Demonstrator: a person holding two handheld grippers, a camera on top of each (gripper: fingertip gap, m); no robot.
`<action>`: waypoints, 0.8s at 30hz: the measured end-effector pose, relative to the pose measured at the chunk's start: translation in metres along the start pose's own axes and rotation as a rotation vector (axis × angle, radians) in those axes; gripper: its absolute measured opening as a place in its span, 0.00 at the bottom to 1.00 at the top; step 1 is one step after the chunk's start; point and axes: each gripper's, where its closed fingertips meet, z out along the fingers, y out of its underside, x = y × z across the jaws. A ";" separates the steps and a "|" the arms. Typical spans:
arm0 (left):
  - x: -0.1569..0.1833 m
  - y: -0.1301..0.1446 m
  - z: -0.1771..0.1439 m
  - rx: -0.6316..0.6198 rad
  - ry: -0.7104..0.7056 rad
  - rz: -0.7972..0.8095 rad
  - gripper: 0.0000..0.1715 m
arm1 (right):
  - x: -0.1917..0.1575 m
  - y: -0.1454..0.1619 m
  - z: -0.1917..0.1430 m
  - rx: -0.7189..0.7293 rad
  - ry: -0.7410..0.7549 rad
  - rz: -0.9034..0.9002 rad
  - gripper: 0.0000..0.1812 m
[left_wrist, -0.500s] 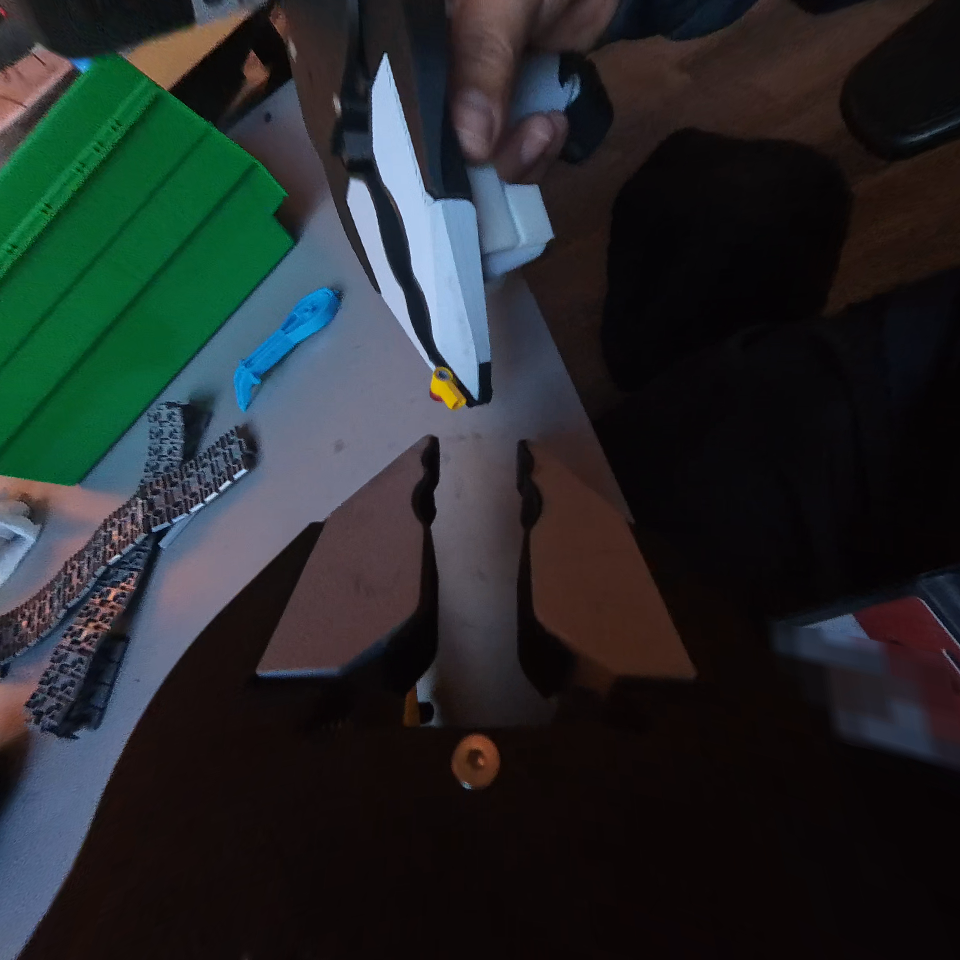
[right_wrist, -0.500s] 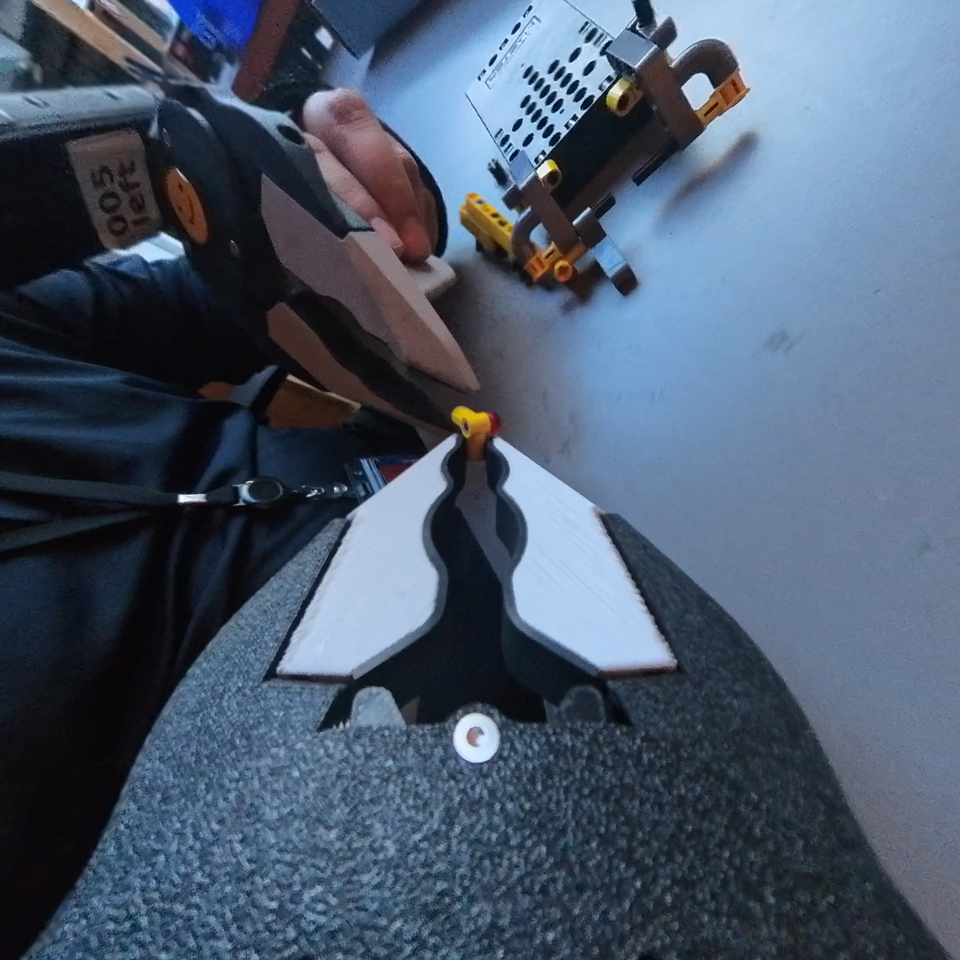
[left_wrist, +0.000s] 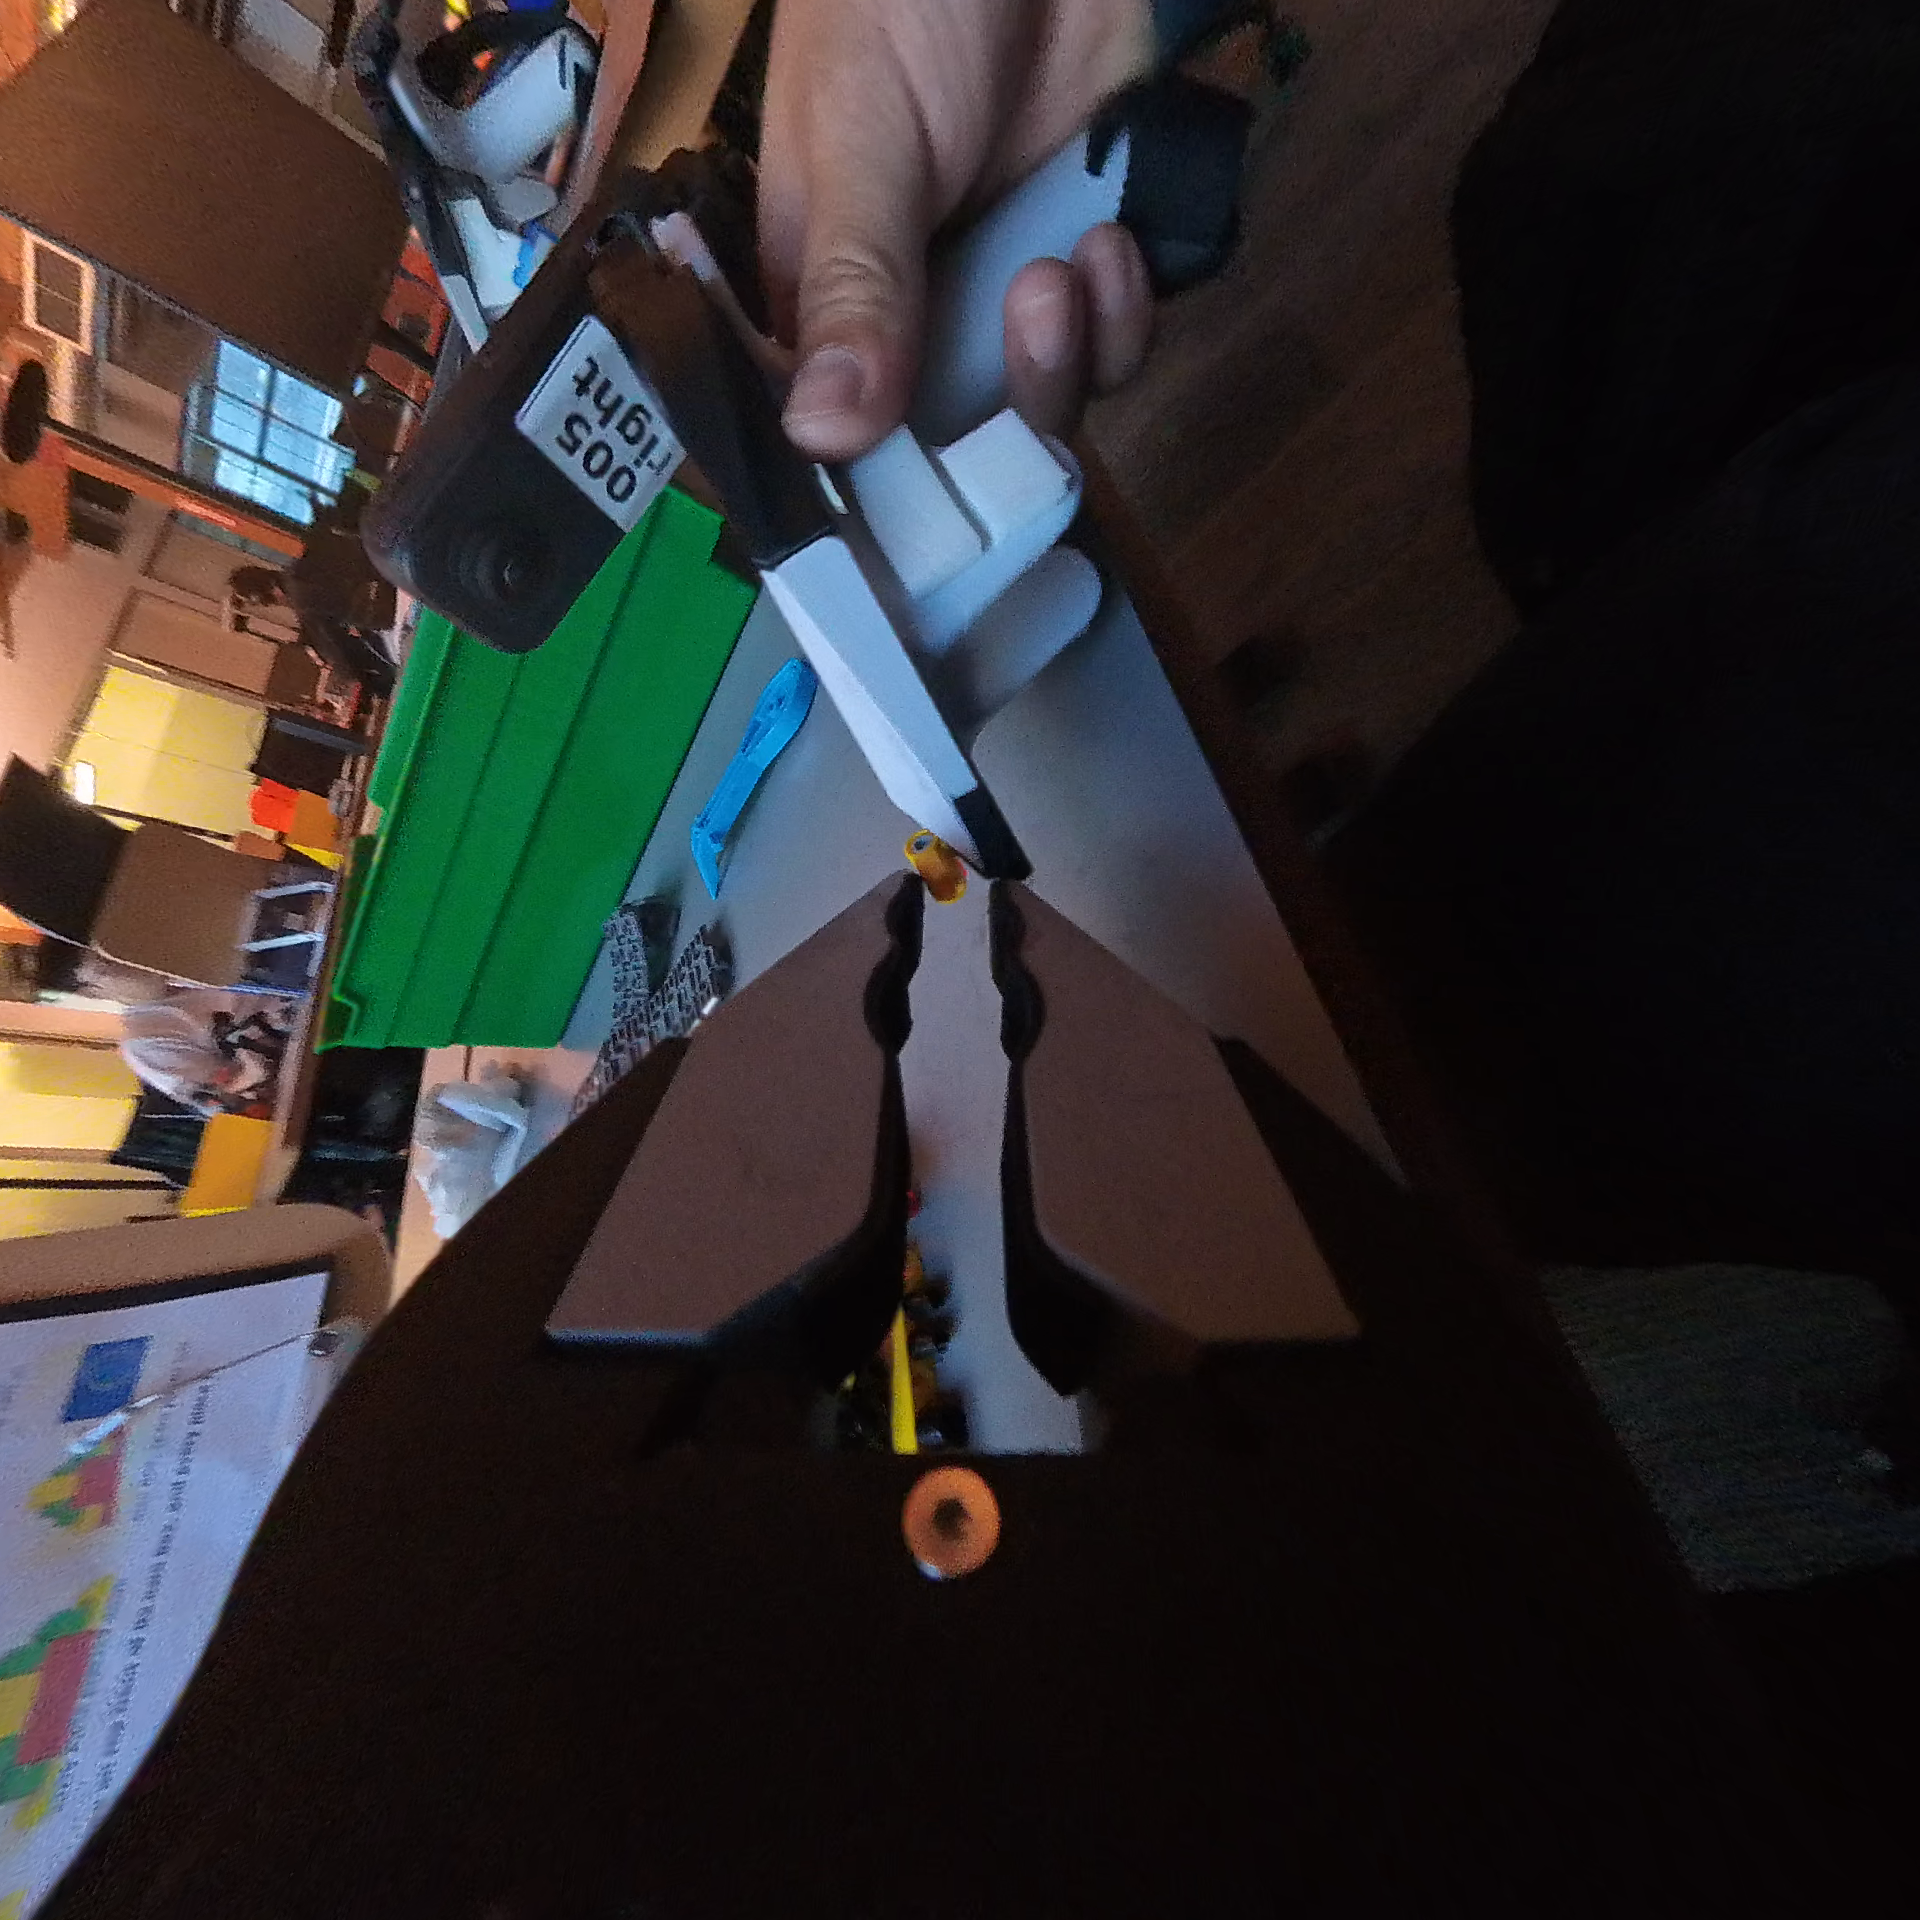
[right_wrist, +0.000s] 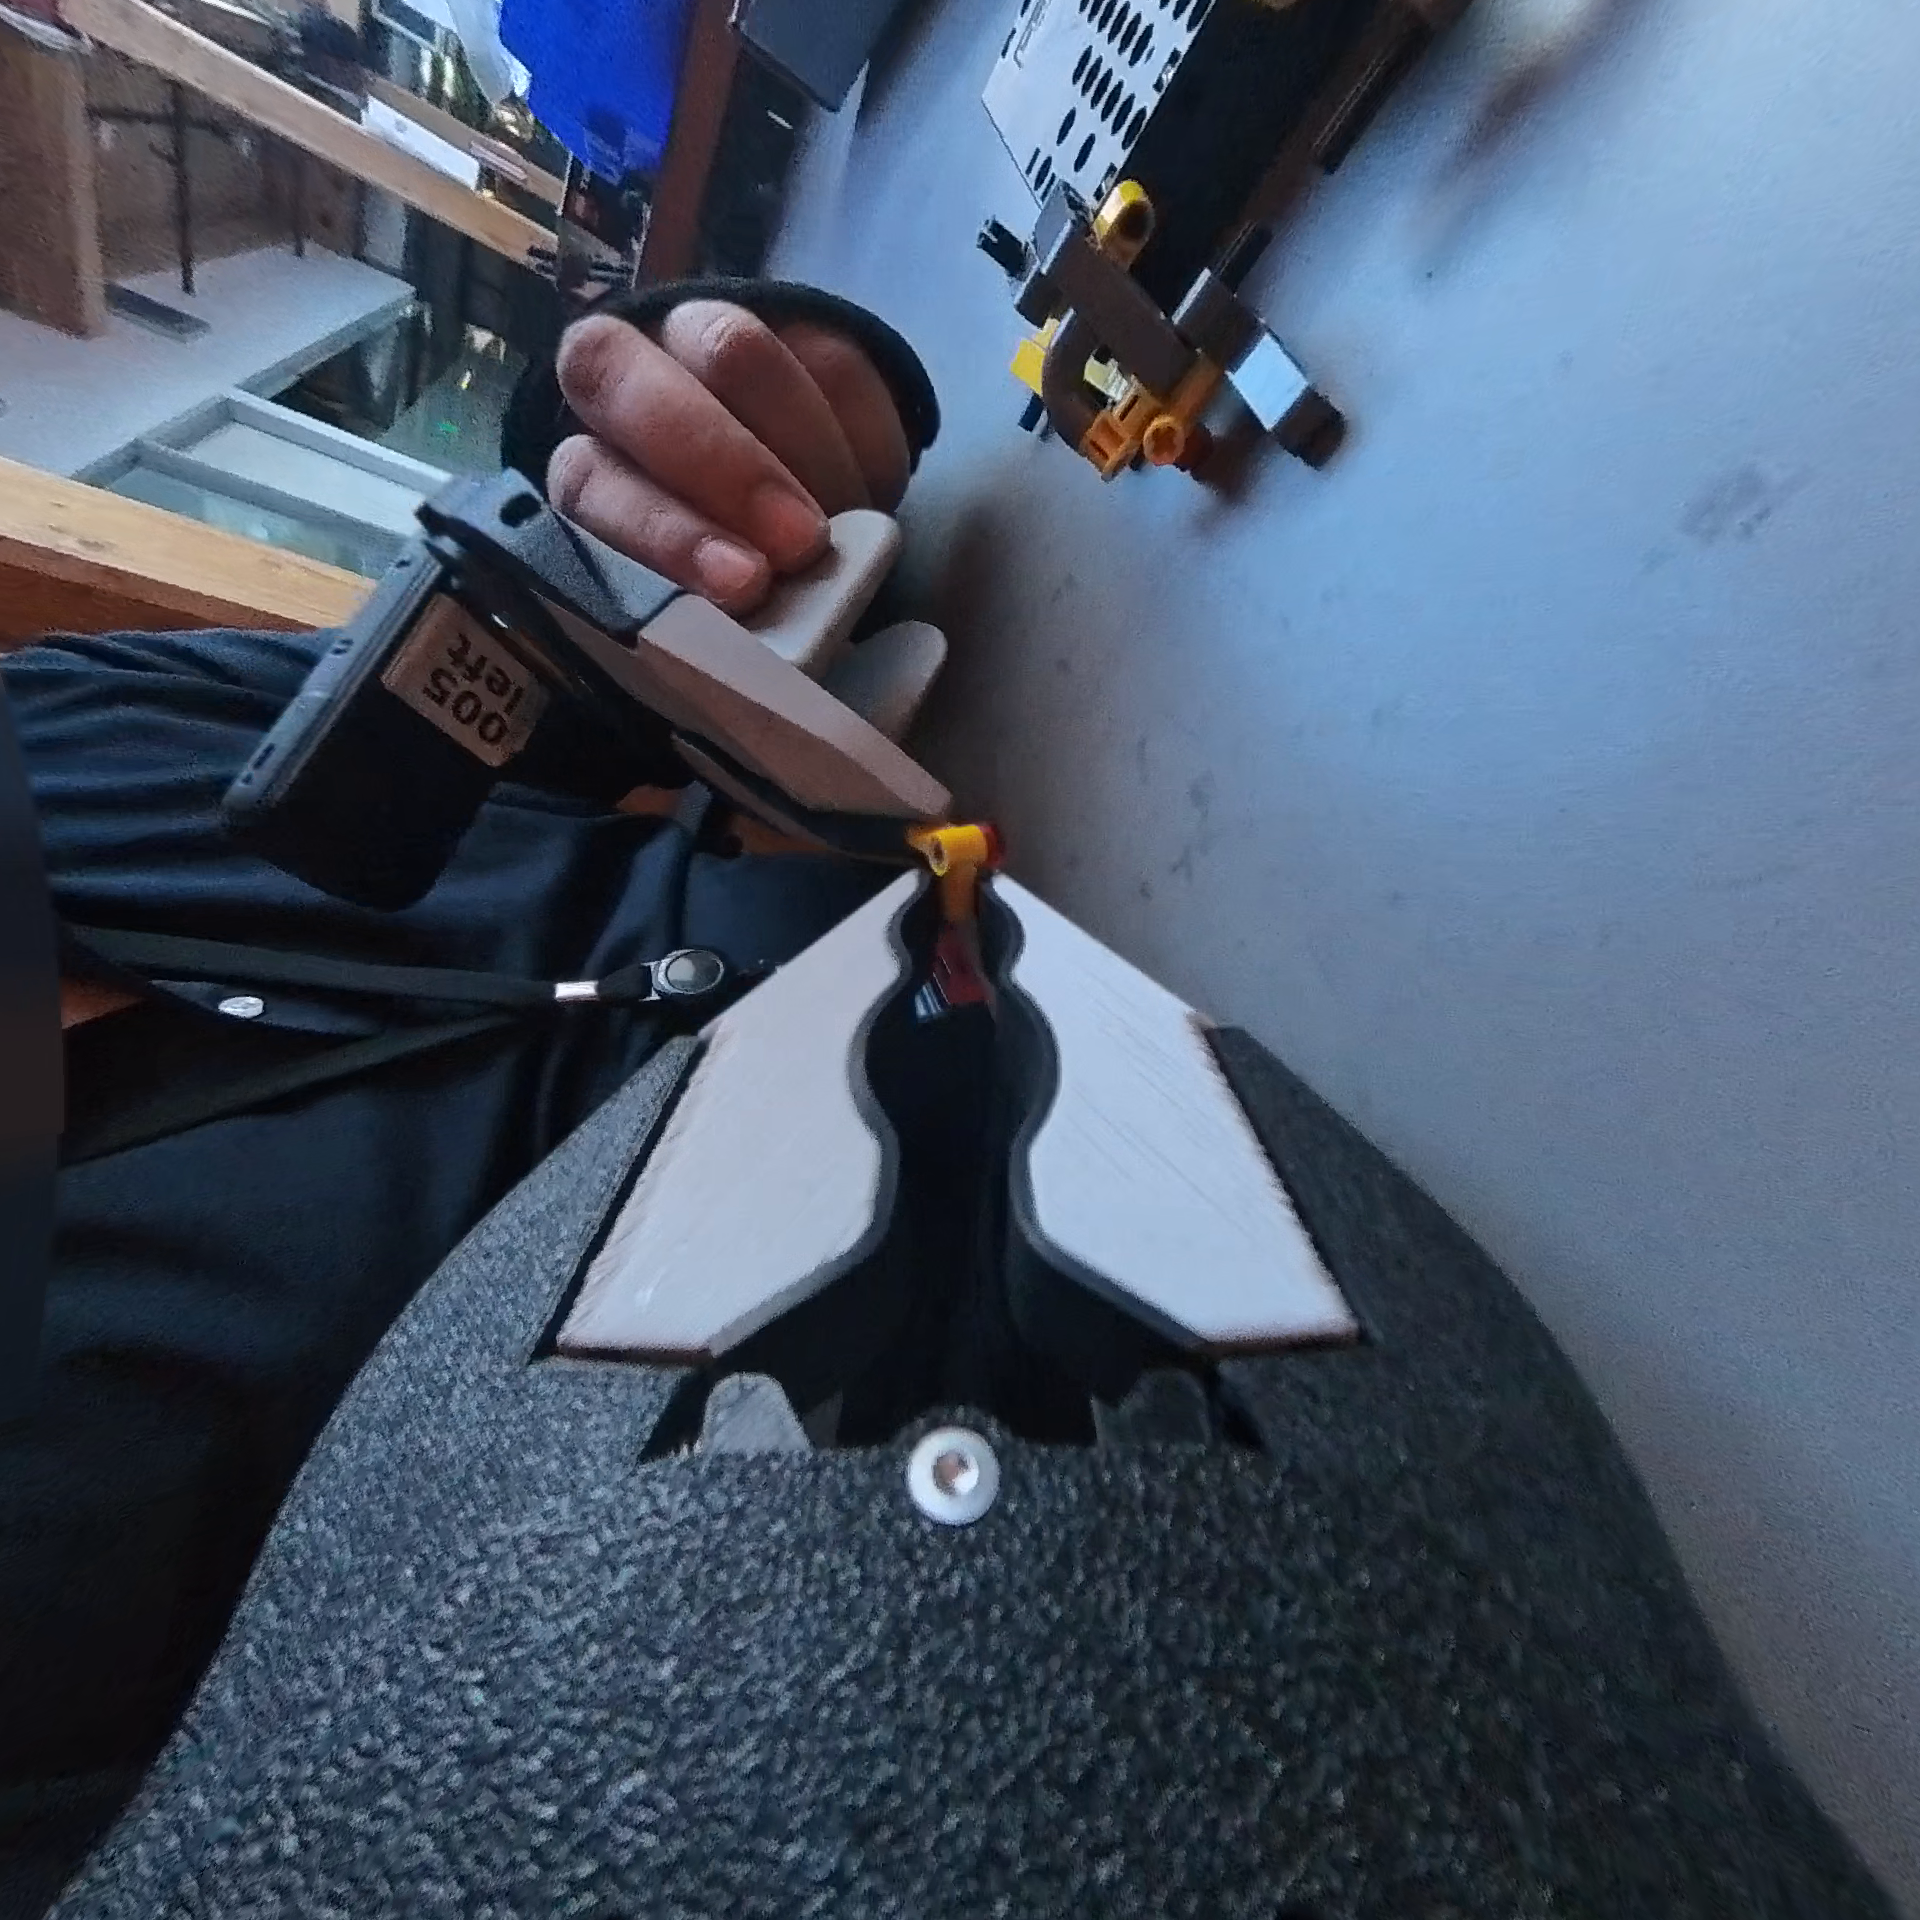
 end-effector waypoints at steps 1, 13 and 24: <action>0.002 0.001 0.001 -0.008 -0.004 0.021 0.06 | 0.001 0.002 0.000 -0.016 0.005 0.002 0.03; 0.005 -0.007 -0.006 0.122 0.165 -0.288 0.08 | 0.006 0.014 0.001 -0.241 0.167 -0.190 0.02; 0.017 -0.009 -0.005 0.115 0.197 -0.210 0.07 | 0.004 0.018 0.008 -0.303 0.108 -0.171 0.02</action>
